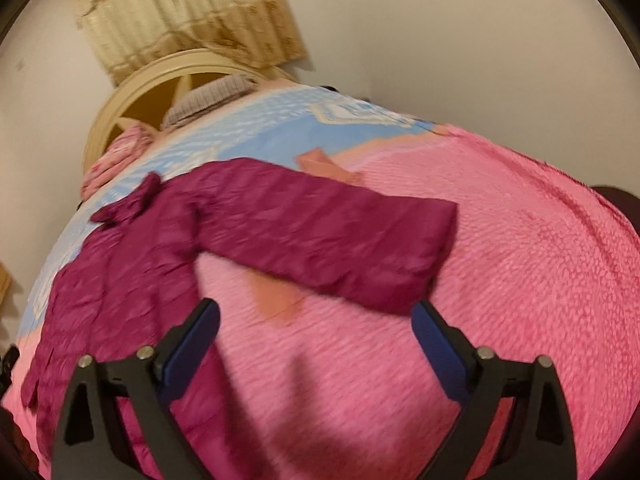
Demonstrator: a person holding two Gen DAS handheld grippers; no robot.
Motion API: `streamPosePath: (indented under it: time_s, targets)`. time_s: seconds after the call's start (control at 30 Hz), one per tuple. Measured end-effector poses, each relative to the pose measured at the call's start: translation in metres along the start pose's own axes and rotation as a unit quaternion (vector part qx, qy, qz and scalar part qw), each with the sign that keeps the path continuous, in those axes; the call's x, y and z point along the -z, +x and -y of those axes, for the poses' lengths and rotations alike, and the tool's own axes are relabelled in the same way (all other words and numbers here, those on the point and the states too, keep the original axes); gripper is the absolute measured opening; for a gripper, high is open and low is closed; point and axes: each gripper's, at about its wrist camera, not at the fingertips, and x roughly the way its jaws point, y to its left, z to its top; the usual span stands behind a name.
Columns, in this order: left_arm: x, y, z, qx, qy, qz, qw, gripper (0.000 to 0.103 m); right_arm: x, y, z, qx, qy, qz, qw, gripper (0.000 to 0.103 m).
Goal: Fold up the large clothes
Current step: 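Grasp the jacket sleeve cuff with the right gripper, then lift the sleeve and fold it across the jacket body with the right gripper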
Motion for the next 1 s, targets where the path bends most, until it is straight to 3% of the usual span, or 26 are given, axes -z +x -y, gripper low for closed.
streamPosePath:
  time_s: [0.27, 0.37, 0.43, 0.53, 0.8, 1.0]
  targets:
    - [-0.007, 0.038, -0.008, -0.015, -0.002, -0.021, 0.9997, 0.102, -0.030, 0.037, 0.039, 0.017, 0.050, -0.042, 0.998, 0.084]
    - [-0.005, 0.047, -0.009, -0.013, -0.002, -0.032, 0.9994, 0.102, -0.034, 0.053, 0.045, 0.013, 0.060, -0.064, 0.996, 0.064]
    - [-0.004, 0.050, -0.012, -0.010, -0.003, -0.038, 0.9992, 0.102, -0.036, 0.062, 0.050, 0.004, 0.065, -0.079, 0.995, 0.030]
    - [-0.004, 0.053, -0.015, -0.007, 0.000, -0.042, 0.9991, 0.102, -0.040, 0.063, 0.054, -0.008, 0.066, -0.080, 0.995, 0.018]
    - [-0.021, 0.052, -0.037, -0.027, 0.006, -0.023, 0.9994, 0.102, -0.070, 0.042, 0.001, -0.013, -0.021, -0.031, 0.999, 0.011]
    - [-0.028, 0.060, -0.054, -0.041, -0.009, -0.024, 0.9988, 0.102, -0.092, 0.029, -0.063, -0.039, -0.090, 0.001, 0.995, 0.011]
